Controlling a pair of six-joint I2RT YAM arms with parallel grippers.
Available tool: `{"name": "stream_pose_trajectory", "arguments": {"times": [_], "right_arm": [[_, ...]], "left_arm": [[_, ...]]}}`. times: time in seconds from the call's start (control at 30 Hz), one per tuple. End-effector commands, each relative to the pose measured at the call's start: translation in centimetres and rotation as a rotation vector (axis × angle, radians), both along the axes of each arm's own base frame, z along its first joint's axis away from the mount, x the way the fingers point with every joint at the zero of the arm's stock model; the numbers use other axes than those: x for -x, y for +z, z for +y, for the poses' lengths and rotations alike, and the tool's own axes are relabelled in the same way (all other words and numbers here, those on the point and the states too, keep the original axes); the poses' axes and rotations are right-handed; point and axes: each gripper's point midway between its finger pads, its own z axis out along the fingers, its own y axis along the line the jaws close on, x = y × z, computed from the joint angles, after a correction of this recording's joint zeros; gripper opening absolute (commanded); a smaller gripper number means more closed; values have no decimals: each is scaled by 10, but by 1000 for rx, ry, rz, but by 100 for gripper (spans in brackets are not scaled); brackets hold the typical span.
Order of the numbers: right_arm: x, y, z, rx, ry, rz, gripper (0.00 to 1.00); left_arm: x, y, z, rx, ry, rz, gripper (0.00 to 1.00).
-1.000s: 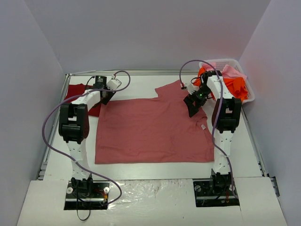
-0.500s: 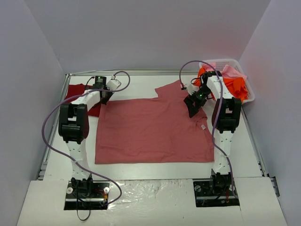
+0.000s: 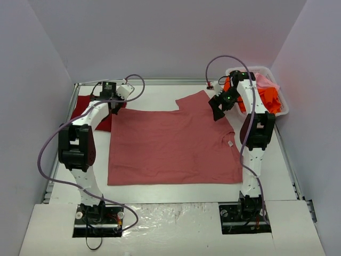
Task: Fold and stack the t-shirts
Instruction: Grap the side of the flattened tshirt furthest away from the robot with both arms
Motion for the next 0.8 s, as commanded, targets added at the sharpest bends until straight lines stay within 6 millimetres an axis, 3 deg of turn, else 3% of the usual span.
{"name": "stream_pose_trajectory", "arguments": {"times": [0.0,0.1,0.17,0.23,0.43,0.63,0.77], "right_arm": [[-28,22,6,-53,-67,-83,93],[-56,14,16,-94,-112,-121,95],[-89,13,27,-154,-161,-207,97],[-94,7,33,-170,-173,-203,100],[-146,4,50,-282,-254,-327,100],[-191,28,59,-375,-318,-473,100],[-209,23,55,-405,-391,-497,100]], "left_arm": [[10,31,0,-2,14,-44,2],[13,27,-1,-9,6,-31,2],[13,18,-3,-12,1,-8,2],[13,17,-5,-17,-5,-2,2],[11,9,-13,-17,-16,11,2],[10,2,-13,-27,-9,16,2],[11,-2,-11,-38,-8,23,2]]}}
